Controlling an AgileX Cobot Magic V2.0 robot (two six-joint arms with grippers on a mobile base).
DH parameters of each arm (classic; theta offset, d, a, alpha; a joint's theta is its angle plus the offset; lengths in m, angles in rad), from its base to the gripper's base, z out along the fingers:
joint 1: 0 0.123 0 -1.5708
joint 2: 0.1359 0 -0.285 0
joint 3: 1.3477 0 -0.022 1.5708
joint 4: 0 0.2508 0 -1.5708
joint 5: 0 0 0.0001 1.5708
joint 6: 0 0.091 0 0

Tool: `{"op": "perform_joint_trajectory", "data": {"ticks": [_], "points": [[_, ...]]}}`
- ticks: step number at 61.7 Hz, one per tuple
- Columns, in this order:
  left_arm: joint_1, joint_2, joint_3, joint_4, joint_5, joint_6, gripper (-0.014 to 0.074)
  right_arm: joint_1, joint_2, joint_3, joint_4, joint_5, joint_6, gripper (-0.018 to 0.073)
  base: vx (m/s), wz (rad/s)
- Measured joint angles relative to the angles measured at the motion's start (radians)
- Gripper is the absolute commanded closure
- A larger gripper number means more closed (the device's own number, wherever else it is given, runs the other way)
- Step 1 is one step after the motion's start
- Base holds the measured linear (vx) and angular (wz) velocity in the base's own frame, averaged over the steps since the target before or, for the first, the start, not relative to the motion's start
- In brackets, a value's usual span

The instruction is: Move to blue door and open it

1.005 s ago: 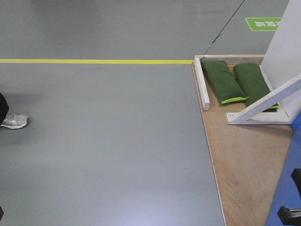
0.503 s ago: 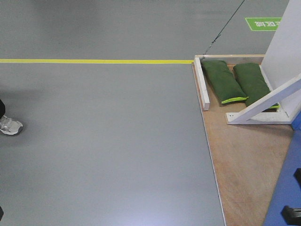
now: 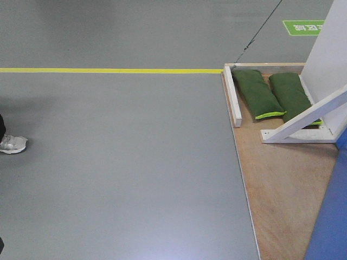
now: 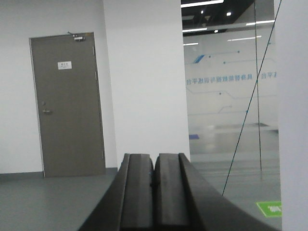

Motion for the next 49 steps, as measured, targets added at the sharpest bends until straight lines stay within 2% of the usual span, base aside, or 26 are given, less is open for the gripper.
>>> {"op": "perform_joint_trajectory", "data": {"ticks": [13,25,33,42,49], "points": [[0.0,0.0,0.0,0.0,0.0,0.0,0.0526,0.0,0.143,-0.237,-0.017,-0.009,0.0,0.0564,0.0,0.0],[0.0,0.0,0.0,0.0,0.0,0.0,0.0526,-0.001,0.251,-0.444,-0.024,-0.081,0.0,0.0564,0.0,0.0],[0.0,0.0,0.0,0.0,0.0,0.0,0.0526,-0.009,0.311,-0.55,-0.062,-0.117,0.0,0.0564,0.0,0.0],[0.0,0.0,0.0,0.0,0.0,0.0,0.0526,-0.081,0.378,-0.674,-0.095,-0.124,0.0,0.0564,0.0,0.0],[0.0,0.0,0.0,0.0,0.0,0.0,0.0526,-0.157,0.416,-0.744,-0.076,-0.137,0.0,0.0564,0.0,0.0]]}}
